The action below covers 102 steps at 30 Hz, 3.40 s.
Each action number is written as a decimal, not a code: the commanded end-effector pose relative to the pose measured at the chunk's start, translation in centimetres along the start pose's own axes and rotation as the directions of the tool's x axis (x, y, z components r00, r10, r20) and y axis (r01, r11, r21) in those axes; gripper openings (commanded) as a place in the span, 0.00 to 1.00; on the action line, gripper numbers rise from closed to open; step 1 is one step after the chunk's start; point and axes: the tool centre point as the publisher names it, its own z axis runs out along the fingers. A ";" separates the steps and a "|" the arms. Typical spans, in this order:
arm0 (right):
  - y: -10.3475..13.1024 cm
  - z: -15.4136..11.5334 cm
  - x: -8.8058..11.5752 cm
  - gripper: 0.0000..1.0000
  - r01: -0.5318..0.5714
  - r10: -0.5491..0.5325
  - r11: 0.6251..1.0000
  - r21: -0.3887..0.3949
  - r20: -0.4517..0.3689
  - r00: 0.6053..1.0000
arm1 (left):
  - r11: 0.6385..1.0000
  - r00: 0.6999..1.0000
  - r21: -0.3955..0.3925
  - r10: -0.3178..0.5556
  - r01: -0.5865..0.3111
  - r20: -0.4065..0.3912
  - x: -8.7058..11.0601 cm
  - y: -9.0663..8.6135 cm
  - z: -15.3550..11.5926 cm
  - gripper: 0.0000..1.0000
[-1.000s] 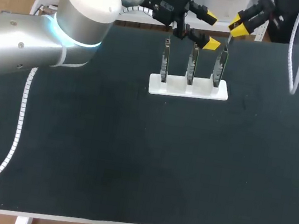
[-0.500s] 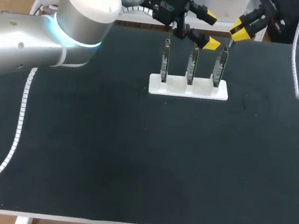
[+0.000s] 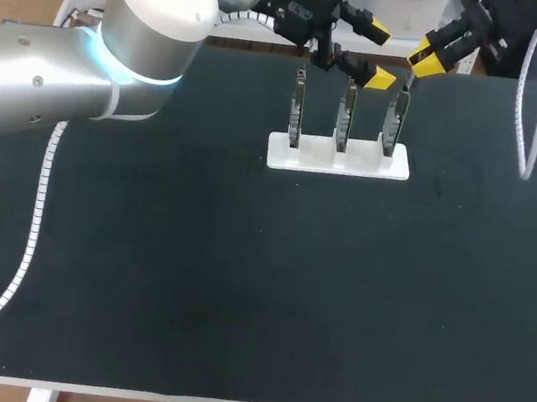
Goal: Pick up the optical module with the left hand, and insert it into the network port with the right hand.
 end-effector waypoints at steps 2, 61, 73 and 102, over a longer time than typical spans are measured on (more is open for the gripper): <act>-0.6 0.0 0.2 0.00 -0.003 0.004 0.975 -0.223 0.005 1.000 | 1.000 1.000 -0.002 -0.001 0.001 -0.004 -0.1 -0.1 0.0 1.00; -1.1 0.3 0.7 0.00 -0.024 0.023 0.978 -0.206 -0.008 1.000 | 1.000 1.000 -0.002 -0.001 0.001 -0.004 -0.1 -0.1 0.0 1.00; -1.9 -0.2 0.5 0.00 -0.002 0.001 0.981 -0.194 -0.006 1.000 | 1.000 1.000 -0.002 -0.001 0.001 -0.004 -0.1 -0.1 0.0 1.00; -2.4 0.4 0.6 0.00 -0.008 0.005 0.976 -0.219 -0.010 1.000 | 1.000 1.000 -0.002 -0.001 0.001 -0.004 -0.1 -0.1 0.0 1.00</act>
